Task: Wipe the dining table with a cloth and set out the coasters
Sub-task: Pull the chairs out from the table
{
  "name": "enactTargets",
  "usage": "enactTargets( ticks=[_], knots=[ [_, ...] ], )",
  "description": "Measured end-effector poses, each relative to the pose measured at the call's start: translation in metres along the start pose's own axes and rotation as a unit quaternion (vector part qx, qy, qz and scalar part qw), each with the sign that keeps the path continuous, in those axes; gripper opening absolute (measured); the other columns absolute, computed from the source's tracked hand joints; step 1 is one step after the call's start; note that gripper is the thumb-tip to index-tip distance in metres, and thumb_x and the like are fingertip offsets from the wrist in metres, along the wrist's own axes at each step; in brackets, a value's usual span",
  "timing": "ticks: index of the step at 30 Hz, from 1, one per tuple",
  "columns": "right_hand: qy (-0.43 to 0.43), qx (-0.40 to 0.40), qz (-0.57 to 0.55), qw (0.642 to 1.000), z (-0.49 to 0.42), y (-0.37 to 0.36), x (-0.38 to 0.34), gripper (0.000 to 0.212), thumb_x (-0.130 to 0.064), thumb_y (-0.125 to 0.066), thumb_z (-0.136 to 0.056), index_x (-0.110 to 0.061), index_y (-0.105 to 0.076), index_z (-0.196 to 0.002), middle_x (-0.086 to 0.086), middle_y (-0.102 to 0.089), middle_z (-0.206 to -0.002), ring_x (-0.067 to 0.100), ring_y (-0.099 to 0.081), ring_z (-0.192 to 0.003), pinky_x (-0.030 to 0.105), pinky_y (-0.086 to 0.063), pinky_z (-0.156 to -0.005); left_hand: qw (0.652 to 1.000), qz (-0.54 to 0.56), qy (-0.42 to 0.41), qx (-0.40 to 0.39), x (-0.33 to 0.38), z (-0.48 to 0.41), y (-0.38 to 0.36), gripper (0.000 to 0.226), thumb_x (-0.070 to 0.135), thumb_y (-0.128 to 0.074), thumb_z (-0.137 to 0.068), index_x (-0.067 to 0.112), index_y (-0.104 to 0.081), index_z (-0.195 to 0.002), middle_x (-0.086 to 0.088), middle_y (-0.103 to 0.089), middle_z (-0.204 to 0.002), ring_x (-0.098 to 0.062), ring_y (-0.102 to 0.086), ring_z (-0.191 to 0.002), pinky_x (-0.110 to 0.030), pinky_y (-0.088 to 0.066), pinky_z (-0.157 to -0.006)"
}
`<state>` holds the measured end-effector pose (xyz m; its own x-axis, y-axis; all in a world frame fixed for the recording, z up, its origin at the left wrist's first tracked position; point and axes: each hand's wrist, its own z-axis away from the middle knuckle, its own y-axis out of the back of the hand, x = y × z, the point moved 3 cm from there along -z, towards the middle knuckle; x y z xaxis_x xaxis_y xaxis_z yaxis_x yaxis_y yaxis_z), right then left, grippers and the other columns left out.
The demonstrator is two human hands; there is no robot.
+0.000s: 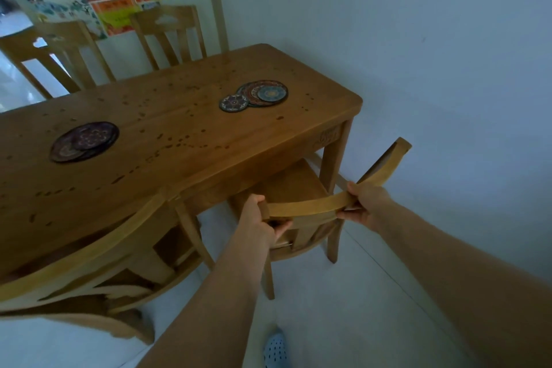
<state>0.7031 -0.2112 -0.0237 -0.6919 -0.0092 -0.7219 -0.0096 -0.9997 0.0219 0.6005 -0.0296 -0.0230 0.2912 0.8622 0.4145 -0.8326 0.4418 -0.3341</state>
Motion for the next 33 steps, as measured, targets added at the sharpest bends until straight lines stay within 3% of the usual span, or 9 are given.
enactTargets(
  ticks=[9, 17, 26, 33],
  knots=[
    [0.001, -0.013, 0.011, 1.000, -0.054, -0.051, -0.049, 0.041, -0.021, -0.061, -0.096, -0.003, -0.047, -0.130, 0.018, -0.059, -0.126, 0.035, -0.064, -0.105, 0.044, -0.057, -0.056, 0.999, 0.038, 0.004, 0.012, 0.058, -0.044, -0.033, 0.045, 0.021, -0.064, -0.091, 0.015, -0.042, -0.130, -0.023, -0.041, -0.133, -0.047, -0.041, -0.128, -0.058, -0.045, -0.101],
    [0.000, 0.008, -0.010, 1.000, -0.082, -0.072, -0.078, 0.042, -0.019, -0.064, -0.093, -0.003, -0.047, -0.128, 0.017, -0.059, -0.120, 0.033, -0.064, -0.097, 0.043, -0.056, -0.065, 0.999, 0.030, 0.006, 0.016, 0.084, -0.067, -0.059, 0.052, 0.025, -0.062, -0.092, 0.016, -0.040, -0.139, -0.023, -0.041, -0.124, -0.046, -0.041, -0.128, -0.056, -0.047, -0.100],
    [-0.001, 0.027, -0.020, 0.999, -0.101, -0.083, -0.095, 0.047, -0.022, -0.069, -0.090, -0.003, -0.048, -0.128, 0.016, -0.059, -0.123, 0.035, -0.064, -0.103, 0.043, -0.056, -0.059, 0.999, 0.037, 0.011, 0.009, 0.100, -0.085, -0.075, 0.054, 0.025, -0.062, -0.092, 0.015, -0.040, -0.140, -0.023, -0.043, -0.124, -0.046, -0.043, -0.126, -0.057, -0.047, -0.100],
    [0.027, 0.028, -0.020, 0.999, -0.109, -0.089, -0.099, 0.047, -0.025, -0.069, -0.090, -0.002, -0.050, -0.127, 0.016, -0.059, -0.123, 0.034, -0.063, -0.106, 0.045, -0.058, -0.074, 0.999, 0.043, 0.020, -0.007, 0.105, -0.089, -0.080, 0.052, 0.026, -0.061, -0.093, 0.013, -0.040, -0.139, -0.023, -0.043, -0.124, -0.044, -0.044, -0.126, -0.055, -0.046, -0.102]
  ],
)
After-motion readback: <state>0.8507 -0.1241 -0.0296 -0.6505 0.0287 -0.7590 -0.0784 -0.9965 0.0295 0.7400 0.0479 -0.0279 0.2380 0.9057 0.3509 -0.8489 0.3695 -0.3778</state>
